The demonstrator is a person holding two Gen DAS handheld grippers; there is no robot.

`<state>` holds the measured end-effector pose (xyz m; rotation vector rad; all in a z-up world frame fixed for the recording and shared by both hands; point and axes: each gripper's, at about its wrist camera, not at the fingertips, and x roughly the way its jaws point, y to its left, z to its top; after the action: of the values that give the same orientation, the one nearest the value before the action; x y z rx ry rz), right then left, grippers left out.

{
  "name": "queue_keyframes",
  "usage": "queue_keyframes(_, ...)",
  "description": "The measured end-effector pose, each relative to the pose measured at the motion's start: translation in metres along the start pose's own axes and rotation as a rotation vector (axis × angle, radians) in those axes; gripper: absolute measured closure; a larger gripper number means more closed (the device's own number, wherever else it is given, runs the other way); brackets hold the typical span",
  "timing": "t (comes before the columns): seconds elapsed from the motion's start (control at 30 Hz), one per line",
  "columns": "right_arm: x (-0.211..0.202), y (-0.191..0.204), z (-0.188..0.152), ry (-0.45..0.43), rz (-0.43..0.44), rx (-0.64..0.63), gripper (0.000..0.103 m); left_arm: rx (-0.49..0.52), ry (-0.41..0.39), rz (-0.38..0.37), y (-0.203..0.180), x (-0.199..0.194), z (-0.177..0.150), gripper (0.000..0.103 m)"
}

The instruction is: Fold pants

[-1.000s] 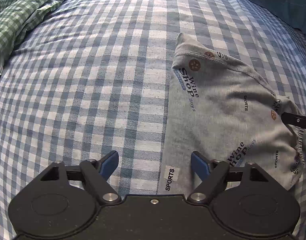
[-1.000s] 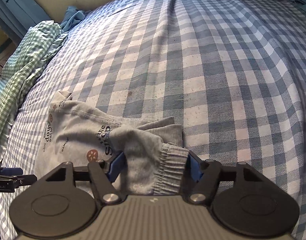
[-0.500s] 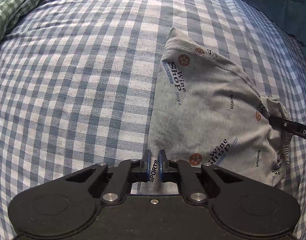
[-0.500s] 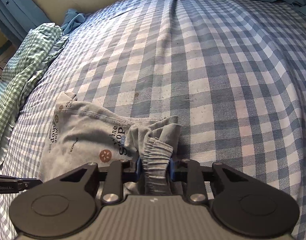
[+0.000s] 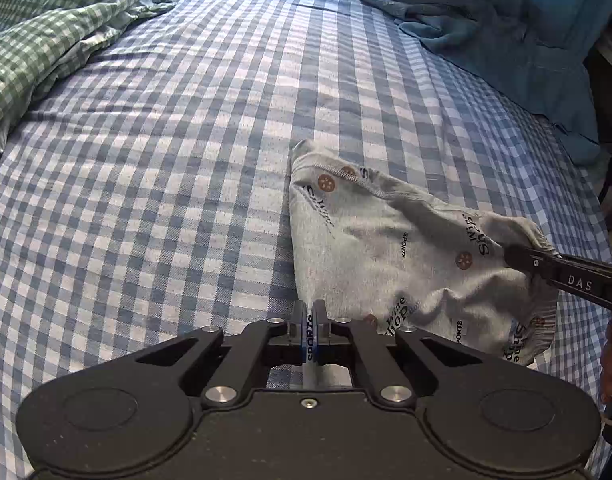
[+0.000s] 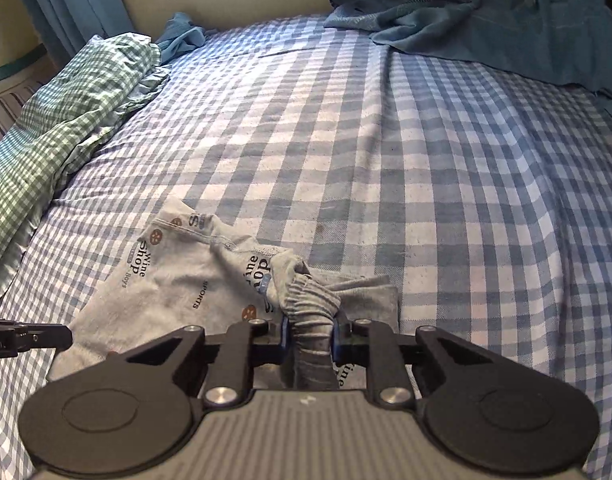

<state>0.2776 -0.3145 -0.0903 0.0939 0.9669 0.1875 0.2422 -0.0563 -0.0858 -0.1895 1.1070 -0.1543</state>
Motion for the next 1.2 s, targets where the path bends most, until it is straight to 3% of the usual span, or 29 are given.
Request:
queue_keyframes(0.17,-0.011,0.039,0.019,-0.02,0.017,-0.078,0.086,0.018,-0.034,0.016,0.015,-0.021,-0.003,0.103)
queue_keyframes(0.33,-0.005,0.065,0.02,0.006,0.016,-0.136,0.085,-0.009,-0.009,0.034,0.038,-0.021,-0.015,0.103)
queue_keyframes(0.63,0.034,0.025,-0.013,0.117,-0.009,-0.051,0.083,-0.019,0.032,0.076,0.046,-0.004,-0.04,0.103)
queue_keyframes(0.8,0.046,0.005,-0.026,0.13,-0.014,-0.007,0.078,-0.024,0.055,0.111,0.049,0.01,-0.043,0.103)
queue_keyframes(0.97,0.055,-0.008,-0.032,0.144,-0.008,-0.024,0.049,-0.047,0.046,0.098,0.054,0.016,-0.044,0.081)
queue_keyframes(1.07,0.062,-0.019,-0.034,0.162,0.017,0.016,0.039,-0.047,0.035,0.079,0.053,0.021,-0.042,0.063)
queue_keyframes(1.2,0.073,-0.034,-0.036,0.172,0.06,0.131,0.035,-0.038,0.062,0.076,0.049,0.035,-0.038,0.058)
